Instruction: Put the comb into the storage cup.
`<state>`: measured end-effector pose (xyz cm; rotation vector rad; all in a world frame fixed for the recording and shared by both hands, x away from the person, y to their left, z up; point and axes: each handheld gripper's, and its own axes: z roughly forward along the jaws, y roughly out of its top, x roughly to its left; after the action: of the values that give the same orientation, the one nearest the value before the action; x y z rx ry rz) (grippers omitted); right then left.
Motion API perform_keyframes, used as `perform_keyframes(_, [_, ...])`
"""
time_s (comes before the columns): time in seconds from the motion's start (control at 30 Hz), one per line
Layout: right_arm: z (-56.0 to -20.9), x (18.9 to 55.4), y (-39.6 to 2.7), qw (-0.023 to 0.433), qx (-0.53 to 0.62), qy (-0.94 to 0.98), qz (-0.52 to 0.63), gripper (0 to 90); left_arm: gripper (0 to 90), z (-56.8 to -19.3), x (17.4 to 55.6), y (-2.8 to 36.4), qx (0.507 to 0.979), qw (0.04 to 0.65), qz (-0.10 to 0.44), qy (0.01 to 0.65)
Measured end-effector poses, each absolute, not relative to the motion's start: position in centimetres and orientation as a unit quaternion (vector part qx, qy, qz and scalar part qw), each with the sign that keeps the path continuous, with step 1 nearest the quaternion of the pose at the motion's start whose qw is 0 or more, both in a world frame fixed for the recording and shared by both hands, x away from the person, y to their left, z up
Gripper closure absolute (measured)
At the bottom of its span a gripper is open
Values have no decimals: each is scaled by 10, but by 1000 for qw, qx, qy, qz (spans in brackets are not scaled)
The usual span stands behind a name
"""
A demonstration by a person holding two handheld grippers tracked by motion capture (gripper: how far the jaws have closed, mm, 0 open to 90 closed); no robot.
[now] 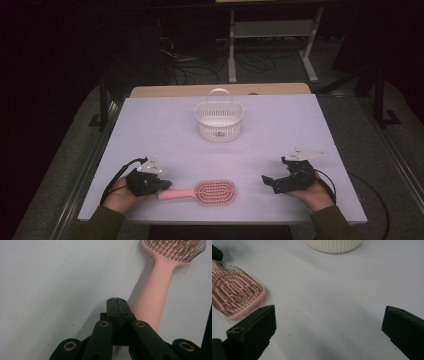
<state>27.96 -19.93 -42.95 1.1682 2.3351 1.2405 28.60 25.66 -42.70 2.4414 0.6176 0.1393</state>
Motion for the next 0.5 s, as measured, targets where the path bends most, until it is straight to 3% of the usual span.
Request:
perform_keyframes(0.3, [-430, 280, -200, 126, 400, 801, 426, 0, 894, -420, 290, 261, 907, 334, 62, 249])
perform_keyframes(0.5, [-430, 280, -199, 125, 399, 803, 425, 0, 765, -411, 300, 262, 888, 369, 75, 264])
